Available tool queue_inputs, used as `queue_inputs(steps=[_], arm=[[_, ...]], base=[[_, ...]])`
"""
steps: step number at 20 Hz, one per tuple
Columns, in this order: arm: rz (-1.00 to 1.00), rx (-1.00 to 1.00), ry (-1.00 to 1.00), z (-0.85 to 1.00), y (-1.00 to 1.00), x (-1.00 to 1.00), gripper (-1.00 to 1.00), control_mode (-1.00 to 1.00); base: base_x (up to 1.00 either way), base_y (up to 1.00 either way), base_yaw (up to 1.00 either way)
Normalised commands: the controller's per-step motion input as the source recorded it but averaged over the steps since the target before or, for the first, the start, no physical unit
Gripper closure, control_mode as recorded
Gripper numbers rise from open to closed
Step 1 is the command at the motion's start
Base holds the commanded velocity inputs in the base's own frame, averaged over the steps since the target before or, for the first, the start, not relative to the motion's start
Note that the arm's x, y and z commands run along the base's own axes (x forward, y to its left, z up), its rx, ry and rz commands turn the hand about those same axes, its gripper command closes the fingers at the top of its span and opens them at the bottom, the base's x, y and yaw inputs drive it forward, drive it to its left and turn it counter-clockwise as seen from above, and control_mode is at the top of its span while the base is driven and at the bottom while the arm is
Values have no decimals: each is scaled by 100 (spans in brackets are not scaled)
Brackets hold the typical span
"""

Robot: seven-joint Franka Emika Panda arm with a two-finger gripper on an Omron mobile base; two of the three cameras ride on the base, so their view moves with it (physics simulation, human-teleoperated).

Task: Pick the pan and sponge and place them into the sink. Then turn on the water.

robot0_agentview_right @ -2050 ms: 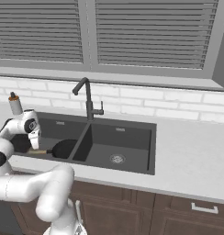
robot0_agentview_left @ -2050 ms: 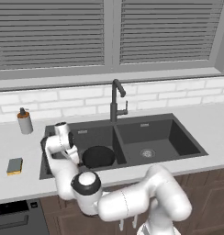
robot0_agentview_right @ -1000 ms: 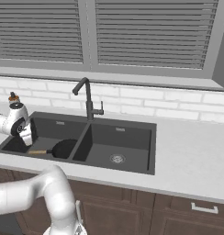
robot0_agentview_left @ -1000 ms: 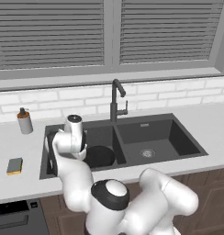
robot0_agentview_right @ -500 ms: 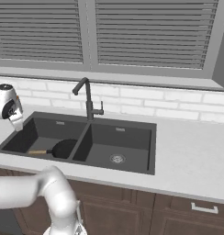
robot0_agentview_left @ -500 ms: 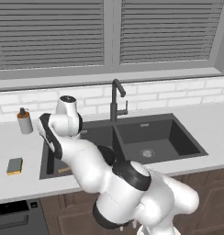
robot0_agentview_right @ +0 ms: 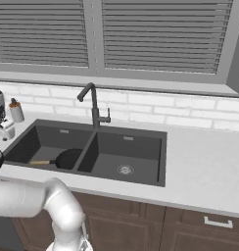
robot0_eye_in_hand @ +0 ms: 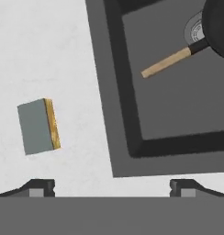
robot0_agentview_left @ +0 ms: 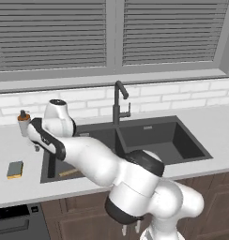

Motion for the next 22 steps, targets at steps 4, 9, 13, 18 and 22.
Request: queue_inputs(steps=[4,9,13,18,22], arm=[[38,0,-8,-15,39,-31,-100,-100],[28,0,-15,-3,39,-13,-100,-100],[13,-1,-23,-3,37,0,-100,-100],[0,0,-4,-3,42,4,-100,-100],[-1,-1,3,-13,36,0,-100,-100]], base=[[0,0,0],[0,0,0],[0,0,0],[0,0,0],[0,0,0]])
